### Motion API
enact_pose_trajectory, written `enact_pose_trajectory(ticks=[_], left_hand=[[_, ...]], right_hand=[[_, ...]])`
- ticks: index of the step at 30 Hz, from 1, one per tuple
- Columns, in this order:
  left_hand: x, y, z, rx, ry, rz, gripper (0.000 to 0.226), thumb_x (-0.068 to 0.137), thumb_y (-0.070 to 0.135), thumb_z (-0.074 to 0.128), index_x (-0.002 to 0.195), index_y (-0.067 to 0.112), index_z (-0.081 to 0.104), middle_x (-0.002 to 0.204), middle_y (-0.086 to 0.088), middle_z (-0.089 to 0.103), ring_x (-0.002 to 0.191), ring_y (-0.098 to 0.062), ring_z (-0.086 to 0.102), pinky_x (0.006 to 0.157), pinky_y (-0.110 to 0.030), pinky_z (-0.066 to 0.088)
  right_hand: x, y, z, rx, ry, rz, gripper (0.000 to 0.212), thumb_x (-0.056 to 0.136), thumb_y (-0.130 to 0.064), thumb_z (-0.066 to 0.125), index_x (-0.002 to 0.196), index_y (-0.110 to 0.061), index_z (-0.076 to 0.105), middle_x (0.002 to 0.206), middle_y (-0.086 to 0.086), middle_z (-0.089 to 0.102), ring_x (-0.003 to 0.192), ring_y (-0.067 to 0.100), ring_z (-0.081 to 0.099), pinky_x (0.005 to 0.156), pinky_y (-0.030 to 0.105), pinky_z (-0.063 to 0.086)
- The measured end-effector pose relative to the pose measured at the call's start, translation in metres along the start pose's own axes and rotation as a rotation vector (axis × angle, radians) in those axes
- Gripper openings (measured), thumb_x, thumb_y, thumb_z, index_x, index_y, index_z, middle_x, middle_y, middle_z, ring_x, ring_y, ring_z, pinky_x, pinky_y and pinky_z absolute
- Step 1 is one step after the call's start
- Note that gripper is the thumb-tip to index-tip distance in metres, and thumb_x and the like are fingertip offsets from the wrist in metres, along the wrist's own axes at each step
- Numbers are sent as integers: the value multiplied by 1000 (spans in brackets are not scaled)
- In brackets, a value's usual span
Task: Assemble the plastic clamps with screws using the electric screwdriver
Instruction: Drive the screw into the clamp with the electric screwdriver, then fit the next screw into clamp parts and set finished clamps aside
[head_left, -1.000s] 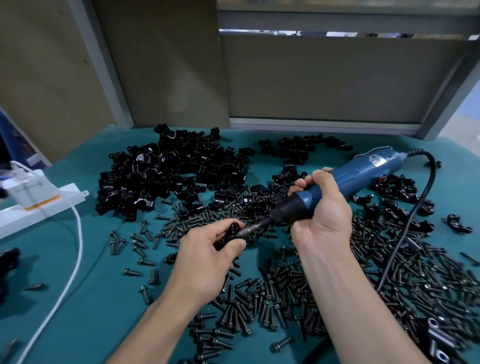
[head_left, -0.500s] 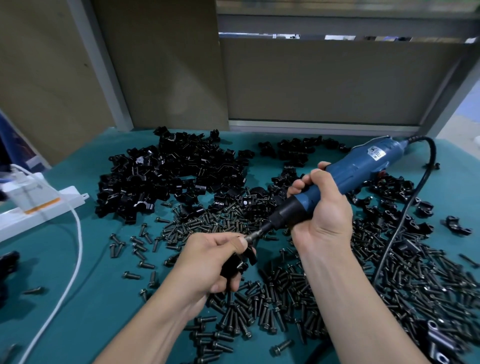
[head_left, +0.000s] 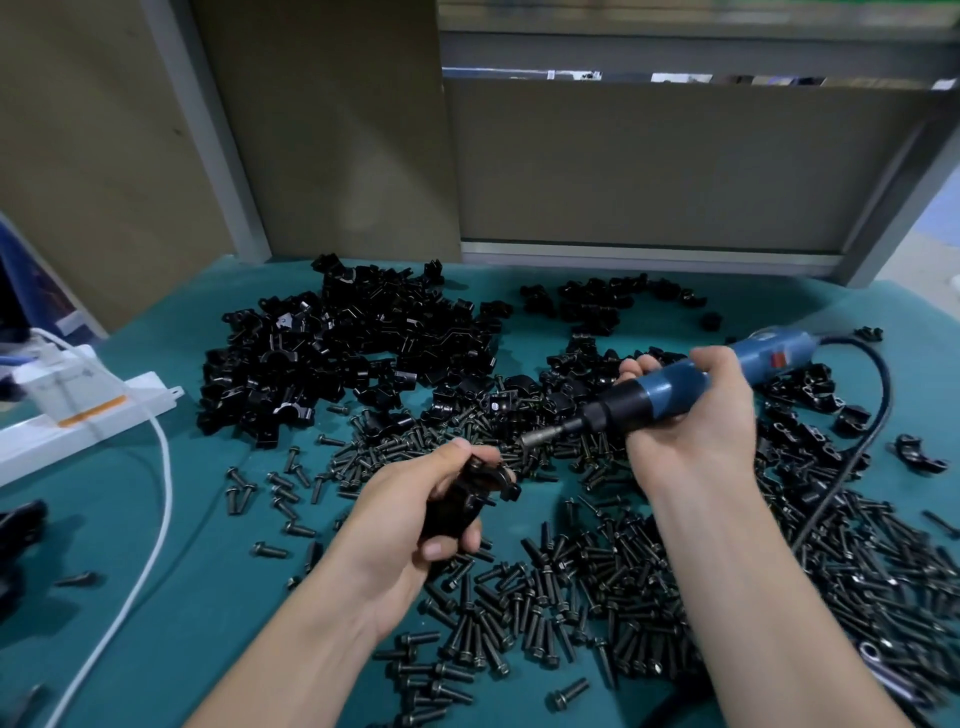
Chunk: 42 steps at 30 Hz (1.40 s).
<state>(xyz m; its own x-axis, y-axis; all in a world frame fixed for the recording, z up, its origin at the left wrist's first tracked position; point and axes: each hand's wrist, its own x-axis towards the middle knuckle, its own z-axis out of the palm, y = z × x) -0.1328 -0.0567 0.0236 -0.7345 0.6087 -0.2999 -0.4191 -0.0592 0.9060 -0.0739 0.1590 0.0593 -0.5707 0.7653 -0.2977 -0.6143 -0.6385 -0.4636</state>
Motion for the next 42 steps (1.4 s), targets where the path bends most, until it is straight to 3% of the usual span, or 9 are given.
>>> enact_pose_trajectory(ticks=[3, 8, 14, 19, 27, 31, 36, 38, 42], left_hand=[[-2, 1, 0, -67, -81, 7, 33, 84, 36, 68, 106, 17, 83, 97, -5, 80, 61, -14, 60, 44, -19, 39], [-1, 4, -5, -152, -231, -14, 47, 81, 1, 80, 126, 9, 71, 107, -13, 72, 71, -13, 59, 53, -21, 46], [-1, 1, 0, 93, -54, 85, 41, 88, -15, 65, 112, 19, 64, 95, -1, 75, 71, -8, 59, 70, -26, 45], [-3, -3, 5, 214, -3, 123, 39, 89, -5, 72, 106, 30, 69, 94, 11, 76, 81, 0, 66, 82, -27, 47], [-1, -10, 6, 662, 155, 371, 47, 90, 14, 80, 104, 56, 64, 101, 31, 68, 89, 7, 65, 77, -19, 51], [2, -15, 4, 696, 176, 358, 41, 88, 17, 83, 102, 54, 70, 90, 29, 69, 59, -6, 59, 54, -20, 49], [5, -17, 5, 540, 125, 316, 32, 89, 19, 81, 102, 48, 75, 95, 22, 73, 81, 1, 67, 79, -24, 57], [6, -18, 5, 465, 127, 303, 26, 93, 22, 77, 101, 46, 76, 98, 18, 75, 86, 0, 68, 88, -31, 54], [10, -17, 2, 289, 215, 326, 15, 101, 29, 64, 97, 40, 75, 91, -7, 71, 69, -7, 55, 71, -32, 47]], right_hand=[[14, -7, -6, -167, 127, 51, 46, 84, 9, 54, 125, -11, 50, 128, 18, 59, 110, 33, 69, 100, 50, 56], [26, -3, -14, -661, 221, -51, 39, 88, 7, 68, 120, -7, 51, 111, 8, 62, 111, 29, 65, 101, 52, 55], [27, -8, -29, -1319, 247, -232, 43, 73, -46, 90, 89, -11, 70, 76, 6, 76, 69, 23, 76, 75, 45, 64], [22, -9, -27, -1715, 222, -349, 61, 76, -74, 72, 75, -13, 72, 67, 3, 74, 63, 18, 69, 50, 27, 42], [13, -8, -22, -1651, 189, -266, 52, 84, -64, 70, 84, -12, 71, 74, 5, 75, 67, 19, 67, 50, 28, 38], [11, -4, -22, -1560, 210, -257, 45, 81, -58, 73, 85, -13, 72, 74, 6, 74, 66, 21, 69, 49, 28, 41], [10, -6, -19, -1405, 165, -149, 31, 84, -38, 79, 94, -11, 70, 74, 5, 73, 49, 15, 67, 72, 44, 65], [6, -9, -16, -1554, 156, -195, 34, 87, -43, 76, 95, -10, 68, 77, 6, 73, 53, 18, 70, 60, 36, 59], [-2, -14, -1, -2014, 155, -407, 35, 93, -42, 68, 98, -7, 63, 87, 11, 67, 64, 21, 57, 48, 26, 34]])
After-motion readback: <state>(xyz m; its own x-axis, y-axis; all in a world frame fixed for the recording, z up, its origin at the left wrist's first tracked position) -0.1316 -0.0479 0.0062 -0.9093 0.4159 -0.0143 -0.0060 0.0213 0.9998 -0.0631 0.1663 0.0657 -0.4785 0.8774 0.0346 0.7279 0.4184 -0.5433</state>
